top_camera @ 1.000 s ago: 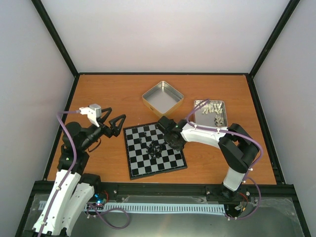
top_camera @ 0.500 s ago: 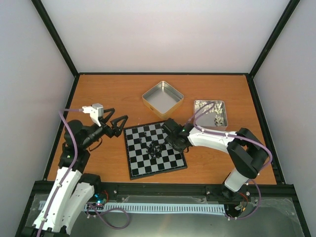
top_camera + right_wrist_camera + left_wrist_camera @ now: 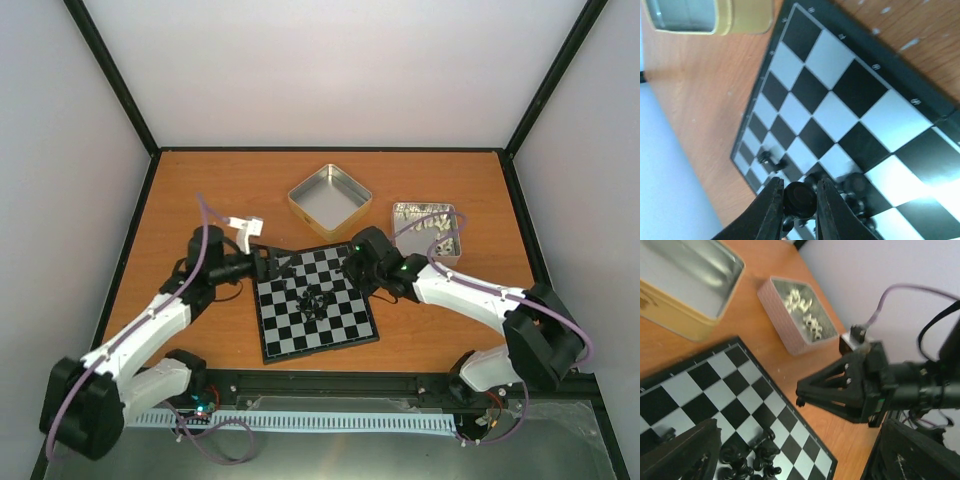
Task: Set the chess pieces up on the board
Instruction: Place the chess piece on the chessboard.
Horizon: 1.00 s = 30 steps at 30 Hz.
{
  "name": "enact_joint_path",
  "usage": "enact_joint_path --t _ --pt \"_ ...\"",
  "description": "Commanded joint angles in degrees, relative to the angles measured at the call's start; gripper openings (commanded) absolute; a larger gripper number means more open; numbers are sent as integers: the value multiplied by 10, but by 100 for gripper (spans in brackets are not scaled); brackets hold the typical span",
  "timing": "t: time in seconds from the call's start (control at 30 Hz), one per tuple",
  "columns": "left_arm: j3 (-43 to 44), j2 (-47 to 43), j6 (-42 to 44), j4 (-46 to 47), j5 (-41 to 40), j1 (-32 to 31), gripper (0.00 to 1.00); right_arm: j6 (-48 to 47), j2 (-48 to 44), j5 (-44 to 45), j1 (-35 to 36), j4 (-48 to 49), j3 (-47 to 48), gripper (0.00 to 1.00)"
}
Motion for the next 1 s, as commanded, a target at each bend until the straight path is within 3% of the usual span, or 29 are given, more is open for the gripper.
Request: enact_joint_path --t 0.0,0.27,0.47,0.73,0.97 --pt "42 72 -20 23 -15 -54 84 9 -17 -53 -9 73 -16 17" --pt "28 175 -90 140 -30 -139 60 18 -12 -107 -14 123 -27 17" --pt "24 200 -118 170 -87 -152 47 36 3 -142 -15 151 -34 17" --pt "13 221 -130 195 -74 -152 37 45 11 -145 -15 156 -35 17" --pt "-12 214 -145 210 -80 -153 37 52 7 -121 -15 150 -38 17"
